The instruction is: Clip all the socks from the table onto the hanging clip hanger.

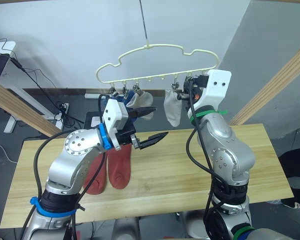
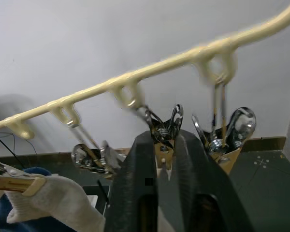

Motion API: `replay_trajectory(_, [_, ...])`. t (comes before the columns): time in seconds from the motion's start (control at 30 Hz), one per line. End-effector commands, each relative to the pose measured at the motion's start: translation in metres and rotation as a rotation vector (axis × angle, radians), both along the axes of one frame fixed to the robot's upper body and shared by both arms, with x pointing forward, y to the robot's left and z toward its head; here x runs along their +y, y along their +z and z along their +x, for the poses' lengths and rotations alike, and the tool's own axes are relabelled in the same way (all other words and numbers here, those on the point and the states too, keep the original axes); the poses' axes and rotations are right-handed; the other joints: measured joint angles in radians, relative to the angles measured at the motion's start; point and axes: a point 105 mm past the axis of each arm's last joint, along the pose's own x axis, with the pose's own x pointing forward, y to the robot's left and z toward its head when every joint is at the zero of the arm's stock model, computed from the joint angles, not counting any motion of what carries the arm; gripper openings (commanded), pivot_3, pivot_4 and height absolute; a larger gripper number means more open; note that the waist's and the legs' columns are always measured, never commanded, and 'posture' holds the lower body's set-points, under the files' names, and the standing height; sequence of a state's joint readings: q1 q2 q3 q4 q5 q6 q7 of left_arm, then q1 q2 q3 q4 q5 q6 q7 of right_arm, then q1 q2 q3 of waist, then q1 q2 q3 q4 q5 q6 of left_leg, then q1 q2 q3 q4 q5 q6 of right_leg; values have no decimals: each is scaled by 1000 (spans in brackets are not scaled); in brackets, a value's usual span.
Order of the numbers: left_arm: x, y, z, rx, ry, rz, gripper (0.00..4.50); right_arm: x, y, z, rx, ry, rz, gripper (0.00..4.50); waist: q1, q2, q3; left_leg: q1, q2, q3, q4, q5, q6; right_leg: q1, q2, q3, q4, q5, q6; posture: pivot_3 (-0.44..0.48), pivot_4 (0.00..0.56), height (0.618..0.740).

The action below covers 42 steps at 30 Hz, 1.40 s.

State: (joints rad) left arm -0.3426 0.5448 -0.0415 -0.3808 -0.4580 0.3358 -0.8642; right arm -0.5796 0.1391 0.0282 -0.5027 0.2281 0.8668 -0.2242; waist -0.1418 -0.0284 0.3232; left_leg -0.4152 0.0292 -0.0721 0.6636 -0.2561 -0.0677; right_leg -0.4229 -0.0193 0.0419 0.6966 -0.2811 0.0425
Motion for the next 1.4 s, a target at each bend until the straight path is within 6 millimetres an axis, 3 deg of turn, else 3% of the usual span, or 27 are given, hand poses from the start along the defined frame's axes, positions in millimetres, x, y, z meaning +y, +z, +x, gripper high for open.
replay_trajectory(0.03, [1, 1, -2, -28, 8, 1, 4291, 9, 18, -10, -68, 36, 73, 164, 0, 0, 0, 0, 0, 0, 0, 0, 0, 0, 0, 0, 0, 0, 0, -224, 284, 740])
replay_trajectory(0.47, [5, -8, -2, -30, 29, 30, 4291, 8, 15, -10, -60, 33, 63, 164, 0, 0, 0, 0, 0, 0, 0, 0, 0, 0, 0, 0, 0, 0, 0, -226, 286, 740])
replay_trajectory(0.6, [5, -9, -1, -28, 29, 30, 4291, 10, 12, -9, -48, 39, 41, 1434, 0, 0, 0, 0, 0, 0, 0, 0, 0, 0, 0, 0, 0, 0, 0, -227, 285, 740])
replay_trajectory(1.4, [5, -10, 0, -24, 25, 39, 4291, 7, 12, -7, -38, 9, 63, 1434, 0, 0, 0, 0, 0, 0, 0, 0, 0, 0, 0, 0, 0, 0, 0, -224, 284, 740])
